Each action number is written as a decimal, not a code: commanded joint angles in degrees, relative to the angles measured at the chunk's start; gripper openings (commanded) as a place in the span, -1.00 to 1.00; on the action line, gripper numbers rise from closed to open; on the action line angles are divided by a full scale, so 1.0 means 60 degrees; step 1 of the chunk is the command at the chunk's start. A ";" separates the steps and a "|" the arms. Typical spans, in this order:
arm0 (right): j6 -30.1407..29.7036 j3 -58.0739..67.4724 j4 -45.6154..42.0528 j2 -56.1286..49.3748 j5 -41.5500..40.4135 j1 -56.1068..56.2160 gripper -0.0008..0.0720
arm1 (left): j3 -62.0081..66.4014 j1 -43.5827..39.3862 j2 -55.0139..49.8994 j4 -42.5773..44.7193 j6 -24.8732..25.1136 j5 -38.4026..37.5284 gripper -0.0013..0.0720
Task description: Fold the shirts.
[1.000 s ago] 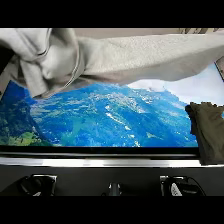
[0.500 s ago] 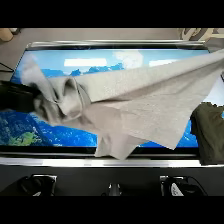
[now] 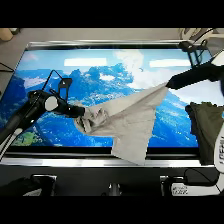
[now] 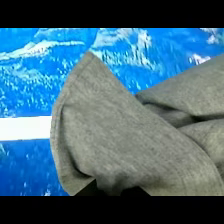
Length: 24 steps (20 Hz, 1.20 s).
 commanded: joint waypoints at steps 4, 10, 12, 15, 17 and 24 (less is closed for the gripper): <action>0.0262 -0.0047 0.2554 -0.2124 -0.1279 0.0248 -0.79 | 0.0729 0.1665 -0.2313 -0.3625 0.1351 0.0936 -0.85; -0.0601 0.0328 0.2011 -0.1410 0.0426 -0.0339 0.34 | 0.2014 0.2739 -0.2240 -0.2302 0.2743 -0.1800 0.73; -0.0561 0.0306 0.0586 -0.0973 0.1581 -0.0747 0.36 | 0.2299 0.3377 -0.1792 -0.0965 0.2776 -0.2616 0.65; -0.0240 -0.0780 -0.0838 -0.0463 0.2197 -0.0896 0.37 | 0.1450 0.3719 -0.1344 -0.1501 0.2922 -0.2728 0.19; -0.0335 -0.2266 -0.0324 -0.0029 0.1843 -0.0896 0.38 | 0.0412 0.3373 -0.1333 -0.2845 0.3548 -0.2350 0.53; -0.0994 -0.4779 0.0273 0.0277 0.1355 -0.0874 0.59 | -0.0812 0.1741 -0.1501 -0.3417 0.3887 -0.0481 0.42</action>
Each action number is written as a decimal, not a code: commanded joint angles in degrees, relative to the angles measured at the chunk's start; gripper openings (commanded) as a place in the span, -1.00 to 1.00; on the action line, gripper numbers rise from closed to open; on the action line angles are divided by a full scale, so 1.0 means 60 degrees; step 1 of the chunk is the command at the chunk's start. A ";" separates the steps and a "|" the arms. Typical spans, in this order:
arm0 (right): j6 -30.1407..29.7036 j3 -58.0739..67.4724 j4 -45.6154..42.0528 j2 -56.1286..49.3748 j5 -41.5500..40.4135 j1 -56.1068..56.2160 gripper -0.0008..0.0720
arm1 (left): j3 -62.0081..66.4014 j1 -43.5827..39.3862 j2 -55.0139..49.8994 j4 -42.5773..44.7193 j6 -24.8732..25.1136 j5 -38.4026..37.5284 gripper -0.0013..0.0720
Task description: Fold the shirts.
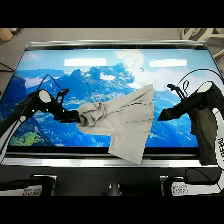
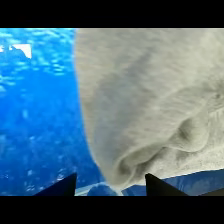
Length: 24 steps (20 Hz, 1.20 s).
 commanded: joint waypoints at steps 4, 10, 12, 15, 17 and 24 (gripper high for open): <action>-0.0189 -0.1756 0.0237 0.0080 -0.1472 0.0943 0.85 | -0.0288 -0.0382 -0.0113 -0.0226 0.0157 0.0772 -0.86; -0.0069 -0.2291 0.1126 -0.0499 -0.2295 0.1905 0.68 | -0.0277 -0.0382 0.0047 -0.0226 0.0186 0.0667 -0.87; -0.0018 -0.2291 0.1282 -0.0594 -0.2463 0.1953 0.49 | -0.0277 -0.0382 0.0135 -0.0226 0.0186 0.0667 -0.87; 0.0004 -0.2058 0.1606 -0.0492 -0.2492 0.1960 -0.93 | -0.0171 -0.0382 0.0506 -0.0178 0.0288 0.0674 -0.87; -0.0288 -0.1155 0.1537 0.0160 -0.2240 0.1876 -0.92 | 0.0488 -0.0393 0.1308 0.0372 0.0270 0.0685 -0.88; -0.0849 0.5606 0.0463 0.5417 -0.4896 0.1643 -0.93 | 0.7377 -0.0393 0.5213 0.1421 0.0255 0.1694 -0.87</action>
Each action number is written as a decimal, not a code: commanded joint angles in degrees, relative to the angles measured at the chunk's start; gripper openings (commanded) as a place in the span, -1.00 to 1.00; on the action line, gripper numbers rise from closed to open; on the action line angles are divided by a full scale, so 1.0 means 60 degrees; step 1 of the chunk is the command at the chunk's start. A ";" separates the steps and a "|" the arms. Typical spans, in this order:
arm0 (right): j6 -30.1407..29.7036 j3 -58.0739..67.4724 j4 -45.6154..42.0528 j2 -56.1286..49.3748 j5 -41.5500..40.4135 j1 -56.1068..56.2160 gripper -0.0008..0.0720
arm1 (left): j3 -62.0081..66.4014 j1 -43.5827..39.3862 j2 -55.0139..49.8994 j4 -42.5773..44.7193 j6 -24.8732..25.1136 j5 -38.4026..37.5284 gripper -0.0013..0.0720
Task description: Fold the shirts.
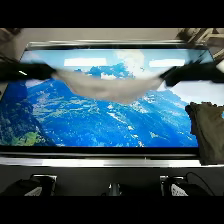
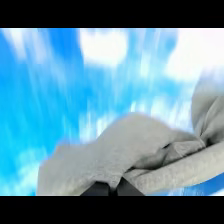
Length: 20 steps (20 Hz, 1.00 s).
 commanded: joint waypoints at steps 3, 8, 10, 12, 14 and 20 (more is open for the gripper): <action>-0.0576 0.2976 -0.0882 0.4379 -0.3767 -0.0044 -0.93 | 0.3905 0.0007 0.2692 0.0069 0.0000 0.2211 -0.88; 0.0466 0.2976 -0.1464 0.5176 -0.3038 -0.0044 -0.93 | 0.3807 0.0018 0.3064 -0.0273 0.0004 0.1570 -0.87; 0.0470 0.2976 -0.1956 0.4998 -0.2280 -0.0044 -0.93 | 0.3807 0.0022 0.2841 0.0215 0.0000 0.0834 -0.87; 0.0470 0.2976 -0.2426 0.4696 -0.1311 -0.0044 -0.93 | 0.3807 0.0018 0.2572 0.0379 0.0004 -0.0018 -0.87; 0.0466 0.2976 -0.2838 0.4244 -0.0295 -0.0044 -0.92 | 0.3803 0.0022 0.2215 0.0623 0.0004 -0.1162 -0.87; 0.0430 0.2812 -0.3275 0.0718 0.1574 -0.0044 -0.92 | 0.1177 0.0018 0.0667 0.1228 0.0004 -0.1960 -0.87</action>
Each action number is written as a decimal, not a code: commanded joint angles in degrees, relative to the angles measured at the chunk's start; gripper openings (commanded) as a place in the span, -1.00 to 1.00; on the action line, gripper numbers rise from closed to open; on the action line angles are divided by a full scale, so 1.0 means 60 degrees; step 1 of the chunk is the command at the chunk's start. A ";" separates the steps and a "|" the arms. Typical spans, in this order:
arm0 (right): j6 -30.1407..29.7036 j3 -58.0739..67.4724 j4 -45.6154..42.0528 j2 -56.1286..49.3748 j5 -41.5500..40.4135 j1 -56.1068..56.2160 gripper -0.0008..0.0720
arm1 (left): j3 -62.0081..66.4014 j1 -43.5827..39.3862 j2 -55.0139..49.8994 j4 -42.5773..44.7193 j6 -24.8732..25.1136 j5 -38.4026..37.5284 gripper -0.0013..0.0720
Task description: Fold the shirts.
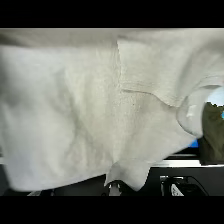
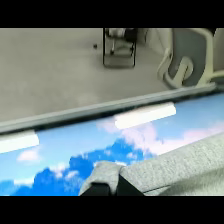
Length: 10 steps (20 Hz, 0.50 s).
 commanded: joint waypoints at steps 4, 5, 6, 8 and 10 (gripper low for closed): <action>0.0146 -0.0109 0.0357 -0.4794 -0.1585 -0.0007 -0.92 | -0.3931 0.0025 -0.2503 0.0317 -0.0007 0.2095 -0.86; 0.0415 -0.0109 0.0663 -0.5402 -0.2087 -0.0007 -0.92 | -0.4091 0.0047 -0.3104 0.0321 -0.0120 0.2554 -0.87; 0.0761 -0.0109 0.0933 -0.5898 -0.2459 -0.0007 -0.92 | -0.4051 0.0084 -0.3781 0.0317 -0.0379 0.2830 -0.87; 0.1741 -0.0109 0.1202 -0.6692 -0.2932 -0.0004 -0.92 | -0.3836 0.0091 -0.4900 0.0233 -0.0696 0.3144 -0.86; 0.2164 -0.0109 0.1504 -0.7286 -0.2987 0.0011 -0.92 | -0.3657 0.0091 -0.5810 -0.0237 -0.0761 0.3319 -0.86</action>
